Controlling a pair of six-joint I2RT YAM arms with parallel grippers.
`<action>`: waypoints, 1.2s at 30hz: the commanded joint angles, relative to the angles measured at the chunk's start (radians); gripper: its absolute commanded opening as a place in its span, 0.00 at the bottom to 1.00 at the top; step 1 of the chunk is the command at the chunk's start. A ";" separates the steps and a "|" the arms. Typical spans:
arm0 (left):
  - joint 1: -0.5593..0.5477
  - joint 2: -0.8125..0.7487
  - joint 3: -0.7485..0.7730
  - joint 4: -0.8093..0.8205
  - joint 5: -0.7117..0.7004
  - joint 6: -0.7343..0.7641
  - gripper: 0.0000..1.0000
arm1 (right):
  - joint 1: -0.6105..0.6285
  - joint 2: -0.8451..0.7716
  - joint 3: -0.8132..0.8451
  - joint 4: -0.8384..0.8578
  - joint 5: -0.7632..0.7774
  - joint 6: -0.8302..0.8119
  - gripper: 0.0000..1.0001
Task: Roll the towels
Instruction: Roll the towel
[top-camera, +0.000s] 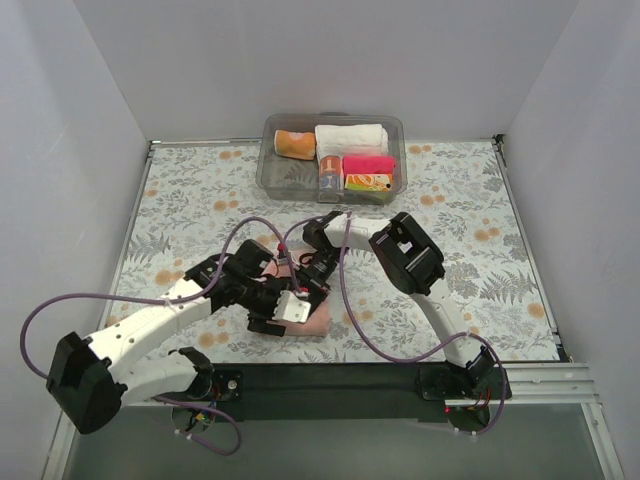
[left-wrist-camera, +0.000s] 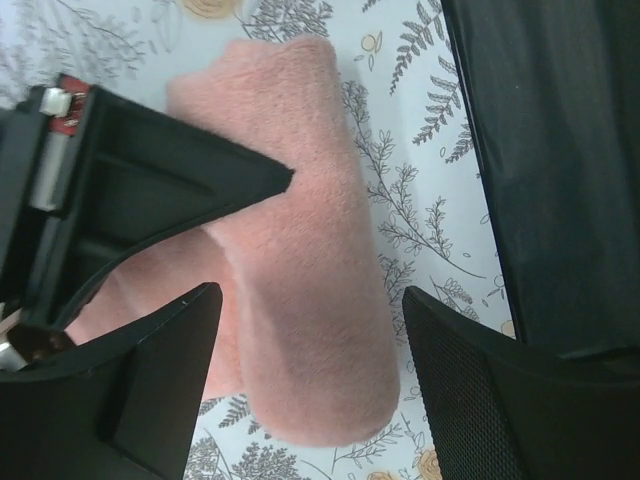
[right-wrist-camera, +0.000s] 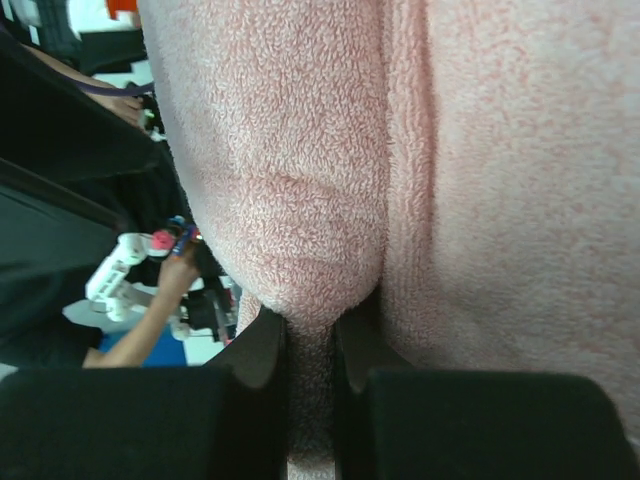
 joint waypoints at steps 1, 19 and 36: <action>-0.088 0.053 -0.021 0.081 -0.157 -0.044 0.69 | -0.005 0.094 -0.009 0.009 0.162 -0.020 0.01; -0.243 0.199 -0.092 -0.020 -0.254 -0.182 0.02 | -0.146 -0.013 -0.132 0.113 0.111 0.121 0.45; 0.024 0.514 0.185 -0.233 0.142 -0.024 0.00 | -0.341 -0.450 -0.328 0.362 0.215 0.191 0.63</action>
